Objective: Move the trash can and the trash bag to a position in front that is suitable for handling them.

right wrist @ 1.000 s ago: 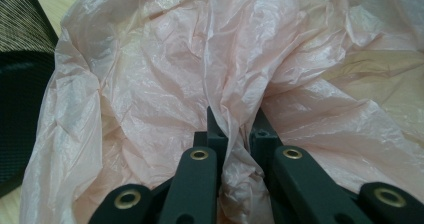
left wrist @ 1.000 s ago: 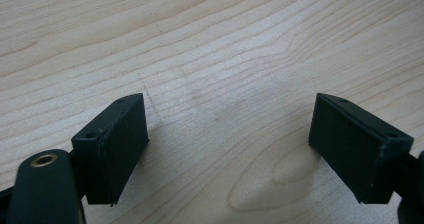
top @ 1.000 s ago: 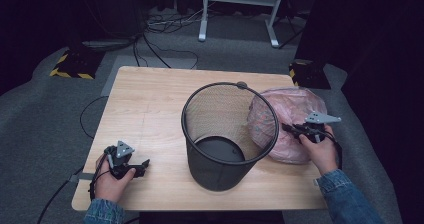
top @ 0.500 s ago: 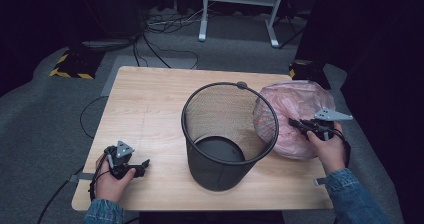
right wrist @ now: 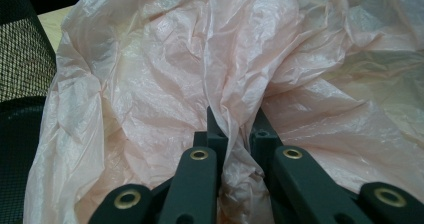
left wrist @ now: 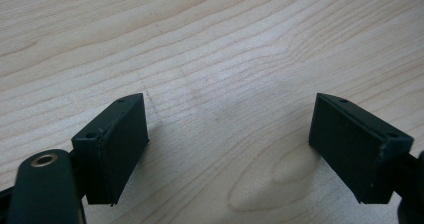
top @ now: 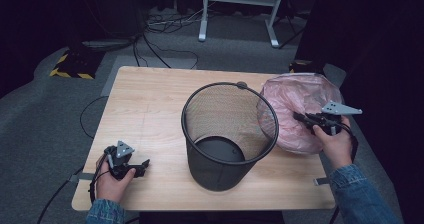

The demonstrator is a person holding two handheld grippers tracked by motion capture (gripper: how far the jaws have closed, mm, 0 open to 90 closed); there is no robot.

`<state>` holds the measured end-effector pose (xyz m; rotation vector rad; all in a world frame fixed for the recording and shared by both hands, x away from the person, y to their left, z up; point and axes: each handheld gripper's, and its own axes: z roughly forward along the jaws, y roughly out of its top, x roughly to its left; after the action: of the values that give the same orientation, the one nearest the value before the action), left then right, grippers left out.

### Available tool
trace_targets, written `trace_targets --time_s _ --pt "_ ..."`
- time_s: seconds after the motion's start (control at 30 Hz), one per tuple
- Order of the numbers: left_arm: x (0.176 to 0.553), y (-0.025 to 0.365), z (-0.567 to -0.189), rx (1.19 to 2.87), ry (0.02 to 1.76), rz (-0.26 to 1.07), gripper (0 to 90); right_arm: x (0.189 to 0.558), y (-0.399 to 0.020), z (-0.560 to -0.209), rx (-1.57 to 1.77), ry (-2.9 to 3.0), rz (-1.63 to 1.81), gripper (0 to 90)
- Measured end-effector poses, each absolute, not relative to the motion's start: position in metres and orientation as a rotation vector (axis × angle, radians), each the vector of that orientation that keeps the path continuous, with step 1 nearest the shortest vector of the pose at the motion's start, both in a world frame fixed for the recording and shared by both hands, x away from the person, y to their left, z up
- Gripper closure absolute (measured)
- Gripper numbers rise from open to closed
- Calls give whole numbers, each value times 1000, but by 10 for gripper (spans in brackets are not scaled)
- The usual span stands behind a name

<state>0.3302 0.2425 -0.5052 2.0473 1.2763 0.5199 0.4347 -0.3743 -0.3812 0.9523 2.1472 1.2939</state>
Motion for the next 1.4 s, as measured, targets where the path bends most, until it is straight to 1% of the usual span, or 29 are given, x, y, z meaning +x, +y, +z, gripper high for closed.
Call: trace_targets --time_s 0.57,1.03,1.4 --pt "330 242 -505 2047 1276 520 161 433 -381 -361 941 2038 1408 850" --pt "330 243 -505 2047 1276 516 160 428 -384 -341 924 2006 1426 850" --pt "334 247 -505 2072 1221 495 163 428 -385 -329 916 2018 1425 850"
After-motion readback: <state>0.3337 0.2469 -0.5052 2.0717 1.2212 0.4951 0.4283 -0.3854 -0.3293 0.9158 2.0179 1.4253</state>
